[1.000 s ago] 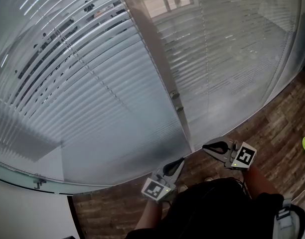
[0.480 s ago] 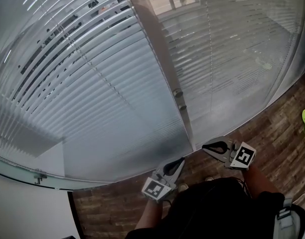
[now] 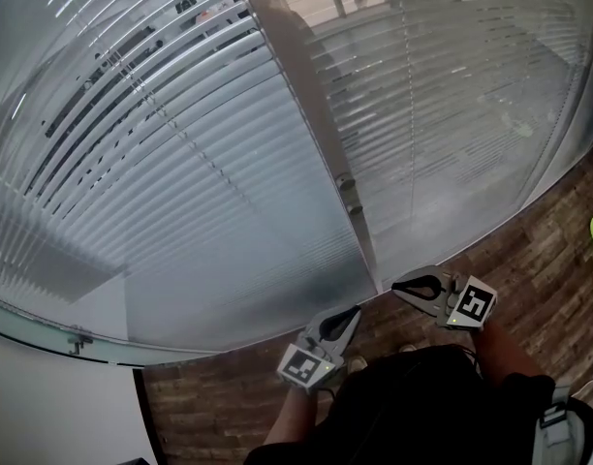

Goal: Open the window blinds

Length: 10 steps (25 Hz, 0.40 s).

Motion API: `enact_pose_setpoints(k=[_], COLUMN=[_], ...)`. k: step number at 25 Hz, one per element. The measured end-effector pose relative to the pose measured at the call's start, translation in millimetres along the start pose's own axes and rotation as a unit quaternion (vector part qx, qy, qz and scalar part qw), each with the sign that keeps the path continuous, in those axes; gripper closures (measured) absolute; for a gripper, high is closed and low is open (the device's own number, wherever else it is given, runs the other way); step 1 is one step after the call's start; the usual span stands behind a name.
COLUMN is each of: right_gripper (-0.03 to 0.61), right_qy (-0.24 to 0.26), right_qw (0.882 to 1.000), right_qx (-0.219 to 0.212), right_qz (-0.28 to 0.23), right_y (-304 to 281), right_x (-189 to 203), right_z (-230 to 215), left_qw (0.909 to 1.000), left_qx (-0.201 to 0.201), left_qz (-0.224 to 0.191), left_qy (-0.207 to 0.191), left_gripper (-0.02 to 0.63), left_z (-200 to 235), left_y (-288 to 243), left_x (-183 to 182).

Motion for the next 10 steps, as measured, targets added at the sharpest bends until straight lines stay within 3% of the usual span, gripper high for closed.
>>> enact_pose_setpoints(k=[10], right_gripper=[0.572], right_qy=[0.008], right_qw=[0.999], right_qx=[0.014], right_qz=[0.03], right_y=[-13.3], right_x=[4.7], right_z=[-6.7], left_qw=[0.9999], left_qx=[-0.011], left_qz=[-0.005], left_qy=[0.005], left_gripper=[0.609], left_z=[14.5], left_y=[11.5], left_x=[-1.3])
Point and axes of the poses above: the fingertips, and each gripper's own axes: y backward along the fingers, z to its left, x out of its underside, the point moved 10 cm from there along y, backward along the fingers, and after that the axes turned 2 degrees about -z, right-handed, at the moved point
